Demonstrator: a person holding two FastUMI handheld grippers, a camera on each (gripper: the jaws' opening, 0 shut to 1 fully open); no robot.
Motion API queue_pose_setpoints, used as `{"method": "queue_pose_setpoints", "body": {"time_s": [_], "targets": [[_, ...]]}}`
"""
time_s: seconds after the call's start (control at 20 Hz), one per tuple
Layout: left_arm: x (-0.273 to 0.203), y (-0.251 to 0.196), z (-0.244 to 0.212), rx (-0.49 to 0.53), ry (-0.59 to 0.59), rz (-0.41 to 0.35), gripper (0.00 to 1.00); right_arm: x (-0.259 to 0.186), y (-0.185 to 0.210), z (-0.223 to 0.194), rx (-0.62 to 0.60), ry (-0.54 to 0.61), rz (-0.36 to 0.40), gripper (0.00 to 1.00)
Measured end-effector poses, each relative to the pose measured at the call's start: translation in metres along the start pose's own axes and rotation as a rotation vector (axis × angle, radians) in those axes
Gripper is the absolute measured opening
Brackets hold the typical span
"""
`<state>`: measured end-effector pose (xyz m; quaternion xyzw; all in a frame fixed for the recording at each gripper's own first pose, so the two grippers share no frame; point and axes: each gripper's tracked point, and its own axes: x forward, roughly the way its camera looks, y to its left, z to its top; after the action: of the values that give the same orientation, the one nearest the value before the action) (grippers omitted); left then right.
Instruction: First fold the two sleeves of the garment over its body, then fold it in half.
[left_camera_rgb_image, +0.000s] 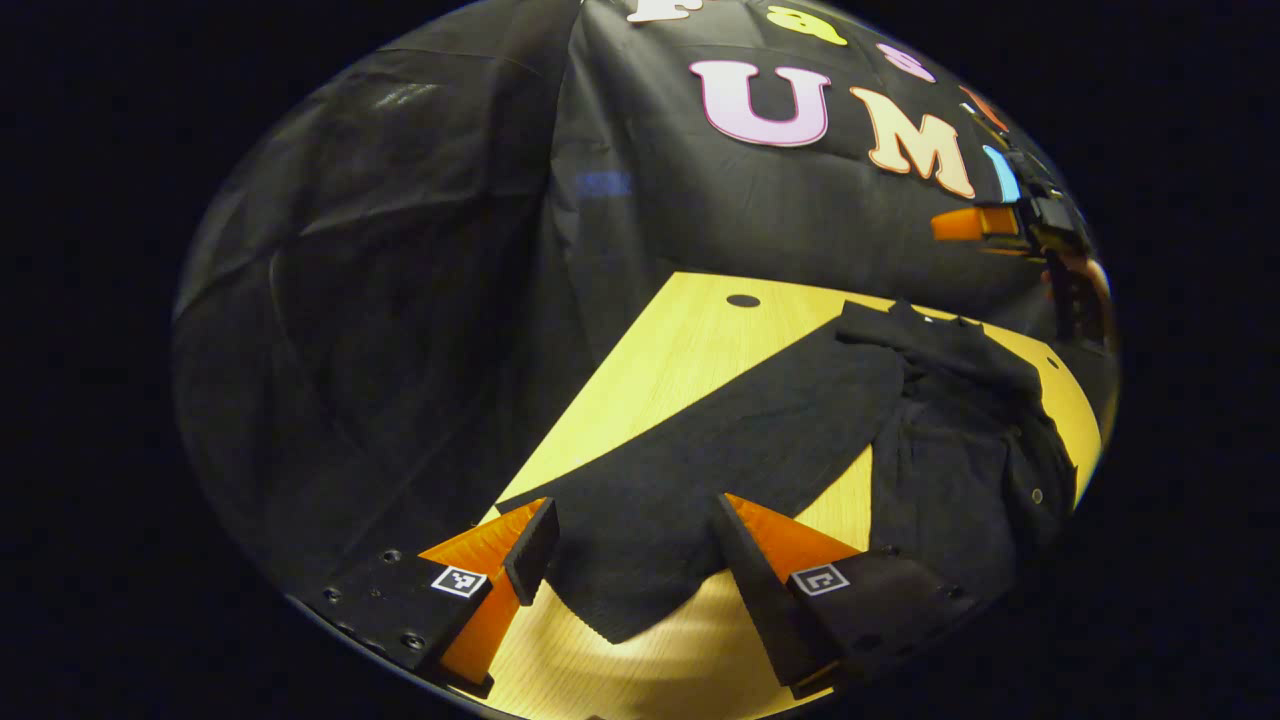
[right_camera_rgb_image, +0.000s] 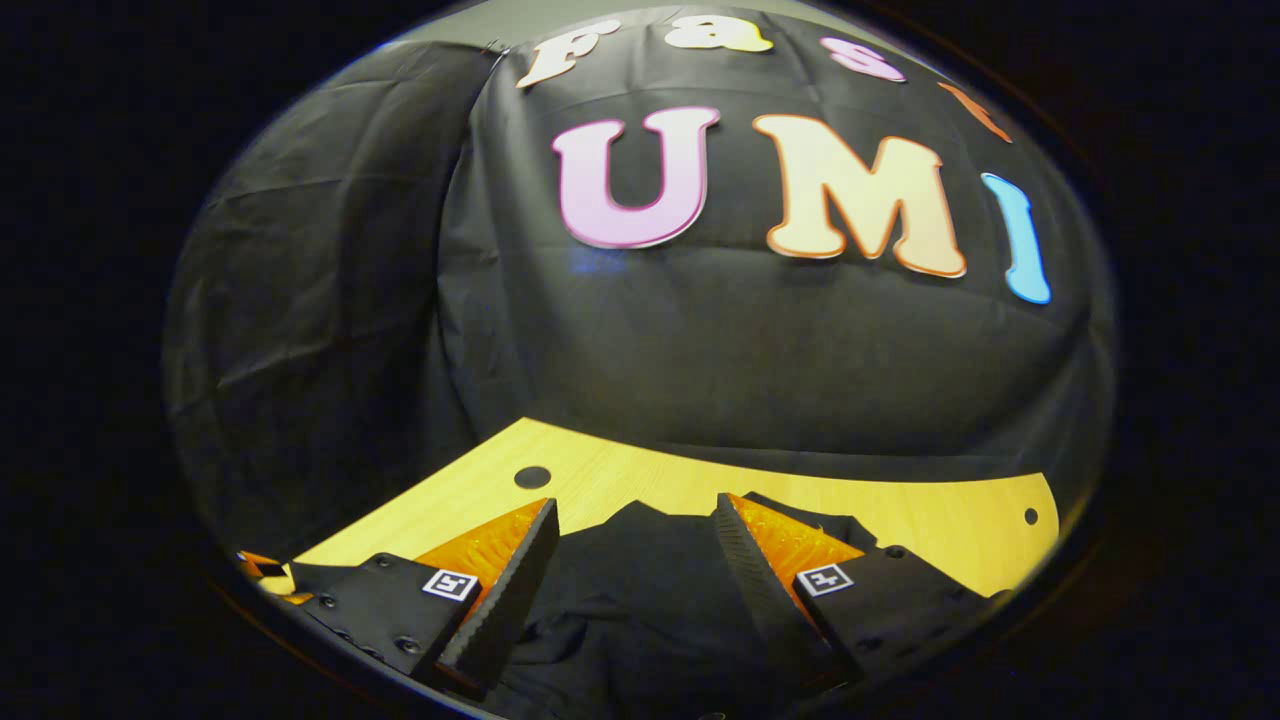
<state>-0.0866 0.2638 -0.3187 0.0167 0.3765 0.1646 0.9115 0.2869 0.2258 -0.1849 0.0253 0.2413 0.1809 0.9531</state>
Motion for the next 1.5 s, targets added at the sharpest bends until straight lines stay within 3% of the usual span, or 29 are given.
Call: {"method": "queue_pose_setpoints", "body": {"time_s": [0.15, 0.45, 0.9, 1.1, 1.25, 1.35, 1.4, 1.45, 1.5], "targets": [[0.008, -0.002, -0.012, 0.002, 0.032, -0.016, 0.94, -0.033, -0.031, 0.008, 0.065, -0.052, -0.048, 0.99], [0.015, -0.001, -0.022, -0.003, 0.072, -0.008, 0.94, -0.111, -0.085, -0.005, 0.068, -0.084, -0.165, 0.98], [0.015, -0.003, -0.023, -0.011, 0.084, -0.028, 0.93, -0.2, -0.125, -0.04, 0.154, -0.073, -0.281, 0.98], [0.019, -0.012, -0.021, 0.002, 0.085, -0.056, 0.72, -0.235, -0.146, -0.06, 0.169, -0.036, -0.333, 1.0], [0.019, -0.017, -0.019, -0.02, 0.076, -0.08, 0.34, -0.259, -0.159, -0.063, 0.182, -0.049, -0.366, 0.94], [0.018, -0.02, -0.02, -0.043, 0.079, -0.07, 0.08, -0.272, -0.167, -0.065, 0.192, -0.055, -0.384, 1.0], [0.02, -0.022, -0.023, -0.045, 0.088, -0.064, 0.04, -0.278, -0.169, -0.065, 0.201, -0.058, -0.389, 0.94], [0.02, -0.023, -0.022, -0.044, 0.091, -0.056, 0.0, -0.283, -0.172, -0.065, 0.209, -0.065, -0.393, 1.0], [0.021, -0.023, -0.022, -0.045, 0.099, -0.05, 0.0, -0.288, -0.175, -0.065, 0.212, -0.07, -0.399, 0.98]]}}
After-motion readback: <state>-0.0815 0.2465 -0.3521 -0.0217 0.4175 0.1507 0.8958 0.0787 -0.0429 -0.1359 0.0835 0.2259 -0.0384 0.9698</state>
